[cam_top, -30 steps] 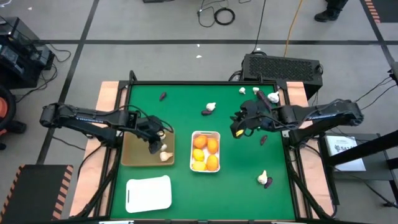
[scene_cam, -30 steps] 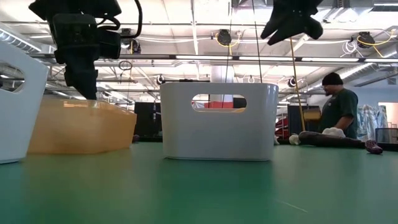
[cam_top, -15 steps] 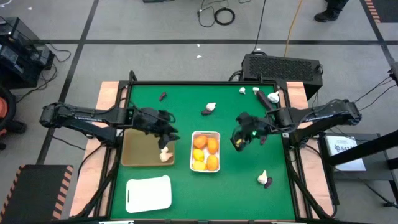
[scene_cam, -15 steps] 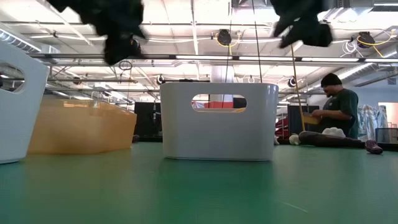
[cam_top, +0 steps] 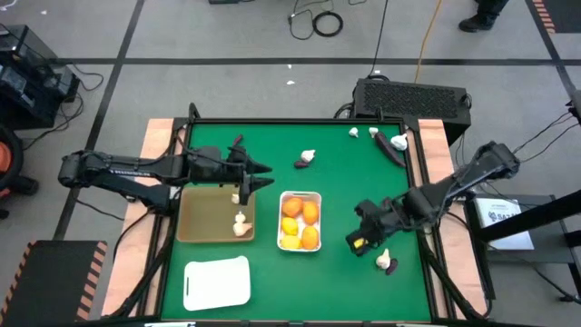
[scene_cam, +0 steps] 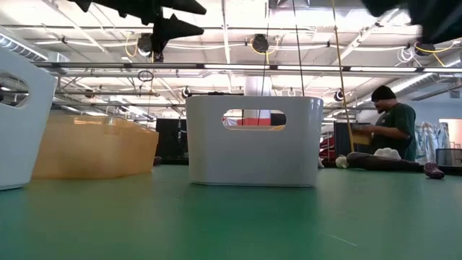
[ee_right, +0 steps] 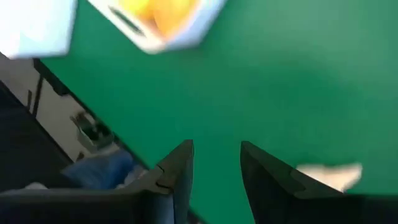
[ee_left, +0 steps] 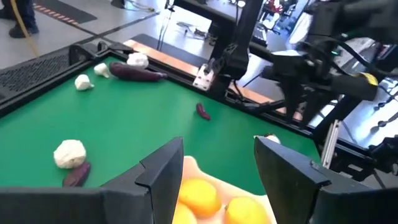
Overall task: Sort produce into baskets
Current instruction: Put the white garlic into the orange bin
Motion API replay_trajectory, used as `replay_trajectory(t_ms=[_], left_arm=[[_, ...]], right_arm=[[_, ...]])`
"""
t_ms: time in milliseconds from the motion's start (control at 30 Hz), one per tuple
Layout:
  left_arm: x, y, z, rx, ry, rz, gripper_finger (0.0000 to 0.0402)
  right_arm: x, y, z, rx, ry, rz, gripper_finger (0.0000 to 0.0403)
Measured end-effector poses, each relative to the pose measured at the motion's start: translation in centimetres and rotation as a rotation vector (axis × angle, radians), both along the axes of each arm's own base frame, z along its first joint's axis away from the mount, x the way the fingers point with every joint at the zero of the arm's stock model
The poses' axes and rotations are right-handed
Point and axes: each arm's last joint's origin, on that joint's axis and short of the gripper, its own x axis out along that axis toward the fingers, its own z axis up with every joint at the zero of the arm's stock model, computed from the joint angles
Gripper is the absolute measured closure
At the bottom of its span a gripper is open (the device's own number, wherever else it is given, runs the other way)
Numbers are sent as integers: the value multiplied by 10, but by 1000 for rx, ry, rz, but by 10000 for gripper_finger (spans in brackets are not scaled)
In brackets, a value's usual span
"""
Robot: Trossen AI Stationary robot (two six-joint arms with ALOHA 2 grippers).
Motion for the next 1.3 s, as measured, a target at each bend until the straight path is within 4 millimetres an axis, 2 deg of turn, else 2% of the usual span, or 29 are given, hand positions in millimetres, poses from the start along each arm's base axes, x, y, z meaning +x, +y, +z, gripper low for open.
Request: replay_trajectory(t_ms=[300, 567, 967, 1133, 1300], left_arm=[[-1, 2, -3, 39, 40, -5, 197], [-1, 2, -3, 48, 40, -4, 197], [-1, 2, -3, 22, 36, 6, 197], [-1, 2, -3, -30, 32, 22, 197], [-1, 2, -4, -55, 37, 17, 197]], right_arm=[[-22, 40, -18, 35, 212, -110, 280], [-32, 59, -34, -12, 330, -181, 255], [-33, 63, -52, -69, 390, -201, 134], [-36, 60, -81, -54, 389, -200, 103], [-43, 54, -109, -29, 401, -228, 94]])
